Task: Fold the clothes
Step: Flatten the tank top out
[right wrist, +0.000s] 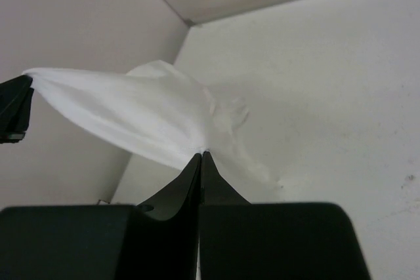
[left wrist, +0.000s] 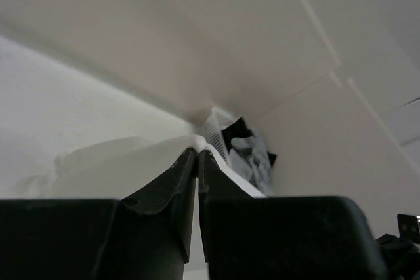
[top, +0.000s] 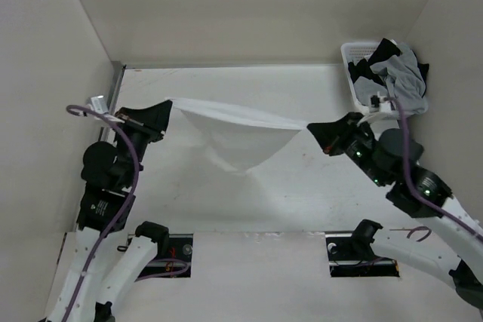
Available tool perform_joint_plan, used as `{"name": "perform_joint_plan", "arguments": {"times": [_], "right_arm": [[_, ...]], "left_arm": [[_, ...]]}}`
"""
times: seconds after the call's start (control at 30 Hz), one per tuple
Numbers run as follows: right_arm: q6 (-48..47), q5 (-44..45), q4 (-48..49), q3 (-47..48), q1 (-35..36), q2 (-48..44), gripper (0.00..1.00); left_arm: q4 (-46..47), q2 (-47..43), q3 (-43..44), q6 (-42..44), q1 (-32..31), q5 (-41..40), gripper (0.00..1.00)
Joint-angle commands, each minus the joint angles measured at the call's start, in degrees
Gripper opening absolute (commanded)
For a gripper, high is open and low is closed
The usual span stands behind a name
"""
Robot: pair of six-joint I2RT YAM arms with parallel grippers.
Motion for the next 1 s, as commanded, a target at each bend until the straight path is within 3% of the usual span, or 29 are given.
{"name": "perform_joint_plan", "arguments": {"times": [0.0,0.2,0.3,0.4,0.57,0.8,0.97], "right_arm": [[-4.3,9.0,-11.3,9.2,5.1,-0.7,0.00],[-7.5,15.6,-13.8,19.9,14.6,3.2,0.00],[-8.1,12.0,-11.9,17.9,9.2,6.3,0.00],[-7.4,1.8,-6.5,13.3,-0.3,9.6,0.00],[-5.4,-11.2,4.9,10.3,-12.8,20.2,0.00],[-5.5,-17.7,7.4,29.8,-21.2,39.9,0.00],[-5.7,-19.4,3.6,41.6,-23.1,44.2,0.00]], "left_arm": [[-1.0,-0.8,6.6,0.8,-2.0,-3.7,0.02],[0.0,0.3,10.8,2.2,-4.9,-8.0,0.02],[0.0,1.4,7.3,2.2,-5.1,-9.7,0.02],[1.8,3.9,2.9,1.9,-4.4,-10.4,0.02],[9.8,13.9,-0.5,0.3,-0.5,-7.0,0.03],[16.8,31.9,12.0,-2.4,5.4,-1.4,0.02],[17.2,37.1,21.0,-2.1,6.6,1.5,0.02]]}}
